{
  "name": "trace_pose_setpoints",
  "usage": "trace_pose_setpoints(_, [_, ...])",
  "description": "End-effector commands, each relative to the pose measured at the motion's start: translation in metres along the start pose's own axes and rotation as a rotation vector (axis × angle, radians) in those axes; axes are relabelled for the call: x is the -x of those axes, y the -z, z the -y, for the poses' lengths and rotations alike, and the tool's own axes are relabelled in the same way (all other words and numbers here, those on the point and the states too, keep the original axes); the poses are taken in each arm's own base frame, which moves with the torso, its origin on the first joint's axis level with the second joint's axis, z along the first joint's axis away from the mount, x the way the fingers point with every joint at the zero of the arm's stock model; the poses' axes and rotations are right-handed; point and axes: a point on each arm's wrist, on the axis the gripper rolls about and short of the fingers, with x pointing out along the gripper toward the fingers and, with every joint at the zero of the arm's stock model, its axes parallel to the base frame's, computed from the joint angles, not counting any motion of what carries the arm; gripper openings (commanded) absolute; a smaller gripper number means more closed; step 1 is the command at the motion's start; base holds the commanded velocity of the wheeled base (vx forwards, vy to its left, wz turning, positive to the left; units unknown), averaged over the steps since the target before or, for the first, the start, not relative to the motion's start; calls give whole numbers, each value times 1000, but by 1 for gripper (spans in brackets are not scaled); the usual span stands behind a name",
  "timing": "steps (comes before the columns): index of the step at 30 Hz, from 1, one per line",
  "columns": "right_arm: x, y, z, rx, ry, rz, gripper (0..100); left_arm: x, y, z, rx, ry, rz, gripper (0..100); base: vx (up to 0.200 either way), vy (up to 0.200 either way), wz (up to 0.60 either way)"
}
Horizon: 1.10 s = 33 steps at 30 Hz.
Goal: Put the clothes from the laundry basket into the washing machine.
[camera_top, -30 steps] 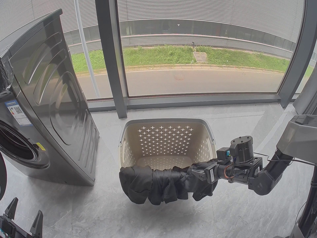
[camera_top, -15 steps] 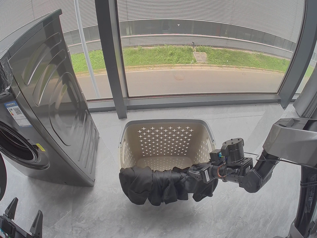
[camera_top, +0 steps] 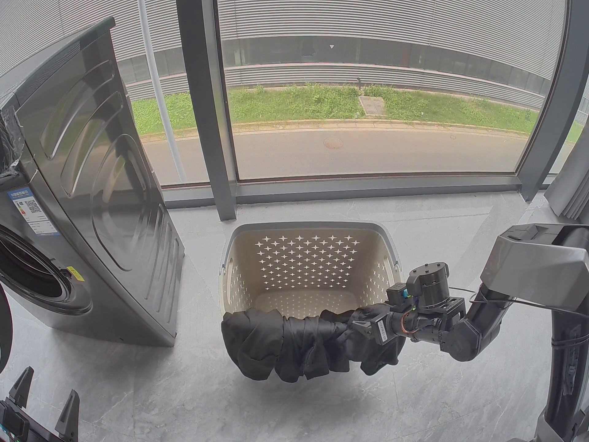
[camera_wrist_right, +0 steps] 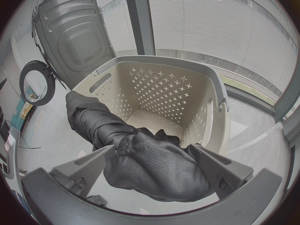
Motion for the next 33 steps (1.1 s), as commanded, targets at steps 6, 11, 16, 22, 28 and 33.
trace_pose_setpoints(6, [-1,0,-1,1,-3,-2,0,0,5,0,2,-1,-1,100,0,0,0])
trace_pose_setpoints(11, [1,-8,-2,3,-4,26,0,0,5,0,2,1,1,100,0,0,0])
trace_pose_setpoints(16, [22,-32,-5,6,-8,104,0,0,5,0,2,-1,-1,100,0,0,0])
trace_pose_setpoints(22, [65,-74,-12,6,-13,266,0,0,5,0,3,-1,-1,100,0,0,0])
trace_pose_setpoints(28, [125,-103,-37,-63,-101,471,0,0,5,0,3,-2,-1,100,0,0,0])
trace_pose_setpoints(33, [162,-102,-42,-142,-138,621,0,0,5,0,0,-14,0,100,0,0,0])
